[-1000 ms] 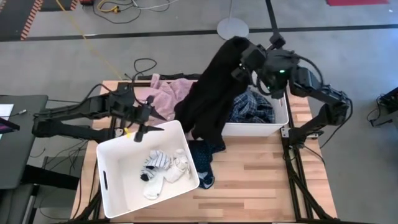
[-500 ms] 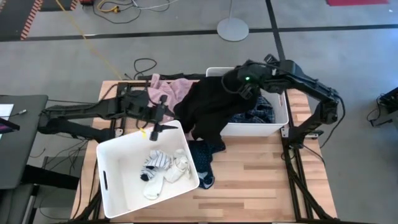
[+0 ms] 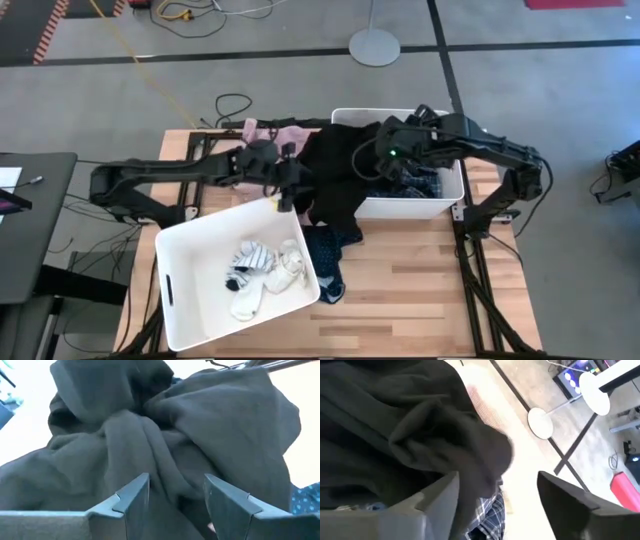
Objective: Sort clothes
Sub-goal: Put the black jacket into the top laundry bin
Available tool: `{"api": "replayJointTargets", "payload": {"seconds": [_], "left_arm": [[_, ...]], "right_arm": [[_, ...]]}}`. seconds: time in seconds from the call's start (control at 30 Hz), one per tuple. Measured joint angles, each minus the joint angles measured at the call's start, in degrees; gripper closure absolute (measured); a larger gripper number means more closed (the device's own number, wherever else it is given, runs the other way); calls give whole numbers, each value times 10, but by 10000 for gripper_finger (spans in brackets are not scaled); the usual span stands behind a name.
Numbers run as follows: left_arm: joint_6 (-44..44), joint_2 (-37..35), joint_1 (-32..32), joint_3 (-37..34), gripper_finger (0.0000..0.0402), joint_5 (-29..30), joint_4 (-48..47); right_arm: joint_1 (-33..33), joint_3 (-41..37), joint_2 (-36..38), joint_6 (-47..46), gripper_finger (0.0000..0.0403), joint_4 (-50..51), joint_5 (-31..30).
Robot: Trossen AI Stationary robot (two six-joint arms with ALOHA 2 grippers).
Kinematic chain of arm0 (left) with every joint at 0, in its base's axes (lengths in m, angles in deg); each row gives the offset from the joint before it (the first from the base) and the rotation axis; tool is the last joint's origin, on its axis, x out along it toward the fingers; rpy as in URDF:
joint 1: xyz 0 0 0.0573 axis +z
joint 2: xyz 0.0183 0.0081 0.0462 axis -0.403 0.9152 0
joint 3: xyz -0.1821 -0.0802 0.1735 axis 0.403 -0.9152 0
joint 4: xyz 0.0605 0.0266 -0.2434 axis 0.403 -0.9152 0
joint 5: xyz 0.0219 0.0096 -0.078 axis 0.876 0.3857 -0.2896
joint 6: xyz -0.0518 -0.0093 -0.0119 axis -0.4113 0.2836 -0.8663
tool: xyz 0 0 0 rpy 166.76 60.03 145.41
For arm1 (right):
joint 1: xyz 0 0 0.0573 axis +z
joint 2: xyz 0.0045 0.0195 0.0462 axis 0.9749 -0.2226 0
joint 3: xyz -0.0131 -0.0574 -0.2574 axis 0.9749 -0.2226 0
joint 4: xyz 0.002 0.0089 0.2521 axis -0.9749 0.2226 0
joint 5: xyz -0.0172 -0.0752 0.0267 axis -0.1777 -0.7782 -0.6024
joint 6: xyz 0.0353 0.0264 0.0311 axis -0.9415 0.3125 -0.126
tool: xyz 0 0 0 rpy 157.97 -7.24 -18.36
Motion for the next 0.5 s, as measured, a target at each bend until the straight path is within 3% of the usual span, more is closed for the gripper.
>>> {"api": "replayJointTargets", "payload": {"seconds": [0.13,0.23,0.33,0.5], "left_arm": [[-15,44,14,31,220,9,-3],[-27,70,22,52,220,-7,-7],[-32,92,21,82,222,16,-41],[-30,106,15,116,266,24,-103]], "right_arm": [[28,0,4,-16,94,5,-4],[52,0,4,-20,96,5,-4],[74,0,5,-25,102,5,-4],[111,0,5,-36,111,6,-7]]}}
